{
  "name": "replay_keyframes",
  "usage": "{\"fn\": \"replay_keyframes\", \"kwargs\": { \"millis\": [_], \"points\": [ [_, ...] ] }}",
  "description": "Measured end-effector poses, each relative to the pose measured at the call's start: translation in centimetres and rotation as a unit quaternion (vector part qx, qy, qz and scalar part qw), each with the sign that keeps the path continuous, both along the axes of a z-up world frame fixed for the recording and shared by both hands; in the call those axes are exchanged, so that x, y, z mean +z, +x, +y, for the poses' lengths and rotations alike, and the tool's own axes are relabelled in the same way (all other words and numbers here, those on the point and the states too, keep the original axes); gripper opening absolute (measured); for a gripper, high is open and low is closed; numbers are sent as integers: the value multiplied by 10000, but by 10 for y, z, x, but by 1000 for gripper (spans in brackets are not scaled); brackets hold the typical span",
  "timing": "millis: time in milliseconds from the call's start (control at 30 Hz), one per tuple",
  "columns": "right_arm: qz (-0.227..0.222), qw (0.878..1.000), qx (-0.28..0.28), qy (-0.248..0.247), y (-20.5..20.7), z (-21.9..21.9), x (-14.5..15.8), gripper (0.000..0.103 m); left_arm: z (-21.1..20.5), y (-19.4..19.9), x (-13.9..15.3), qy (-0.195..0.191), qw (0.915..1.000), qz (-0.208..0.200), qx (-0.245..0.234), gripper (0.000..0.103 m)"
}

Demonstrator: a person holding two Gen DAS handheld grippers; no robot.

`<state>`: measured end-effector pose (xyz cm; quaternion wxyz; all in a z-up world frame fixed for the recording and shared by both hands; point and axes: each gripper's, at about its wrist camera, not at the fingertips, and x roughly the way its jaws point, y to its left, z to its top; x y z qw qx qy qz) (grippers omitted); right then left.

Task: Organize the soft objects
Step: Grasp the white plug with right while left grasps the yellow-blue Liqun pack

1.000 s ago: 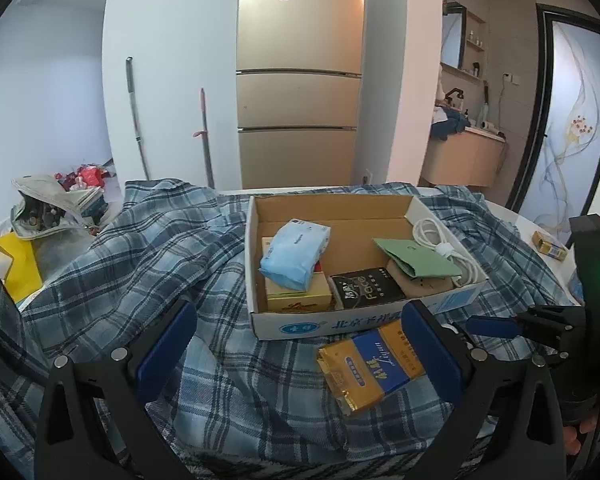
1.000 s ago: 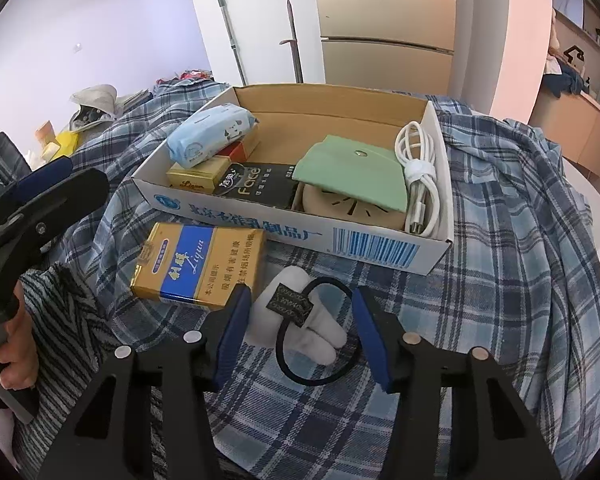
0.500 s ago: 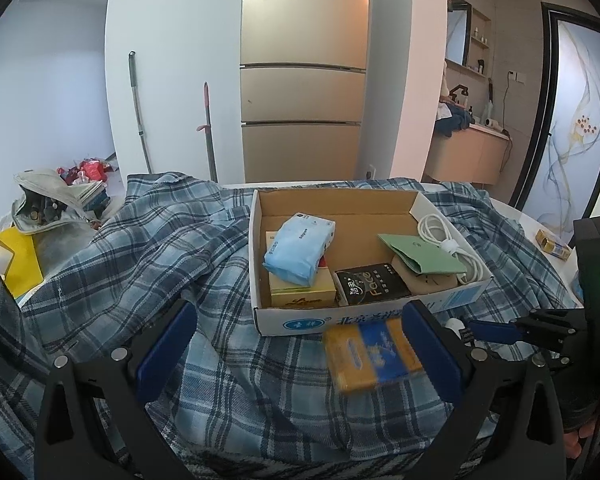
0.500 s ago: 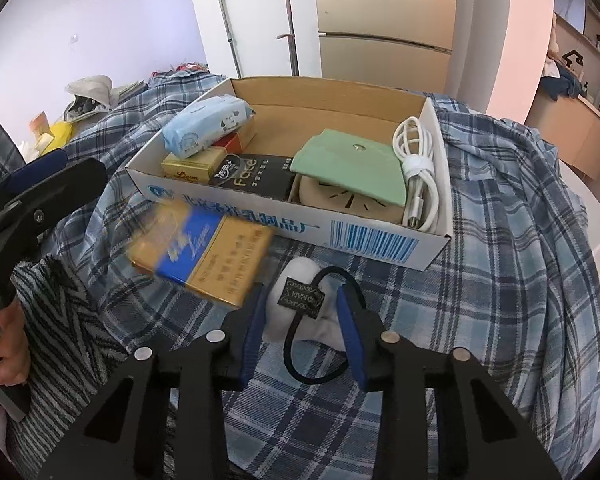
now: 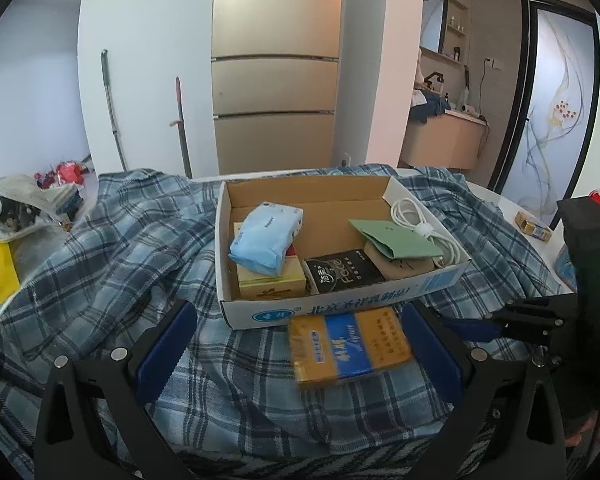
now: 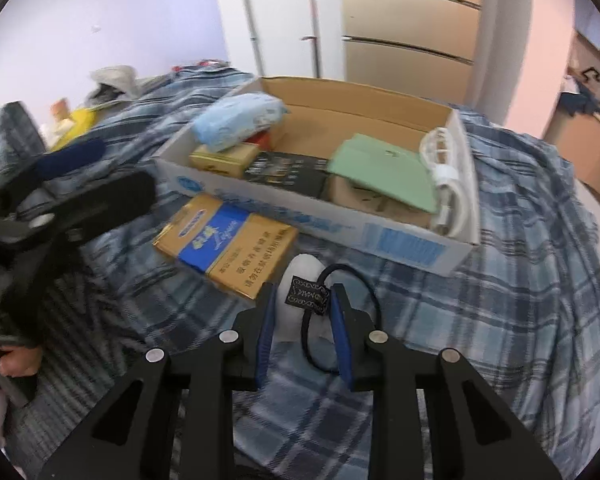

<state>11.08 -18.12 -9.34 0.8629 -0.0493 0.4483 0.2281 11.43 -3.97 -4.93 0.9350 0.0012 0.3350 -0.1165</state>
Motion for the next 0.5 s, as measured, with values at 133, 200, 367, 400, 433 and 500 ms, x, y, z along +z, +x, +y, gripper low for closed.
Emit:
{"fn": "replay_keyframes", "kwargs": {
  "millis": [133,200,367,400,433,500],
  "points": [
    [-72,9996,270,24,-7,7,2,26,-2,5,-5,-25,9997,221,-113,103],
    [-218,9996,132,-126,-8,7,5,26,-3,7,-7,-20,9994,301,-190,103],
    [-294,9940,-1047,150,6,-35,12,26,-13,12,-17,49,9965,630,-542,103],
    [-236,9909,-1273,358,10,-47,13,26,-14,12,-17,51,9961,655,-593,103],
    [-205,9880,-1454,485,13,-56,13,26,-16,13,-19,72,9953,703,-666,103],
    [-147,9852,-1571,666,15,-65,14,26,-21,15,-23,151,9935,836,-752,103]
  ]
}}
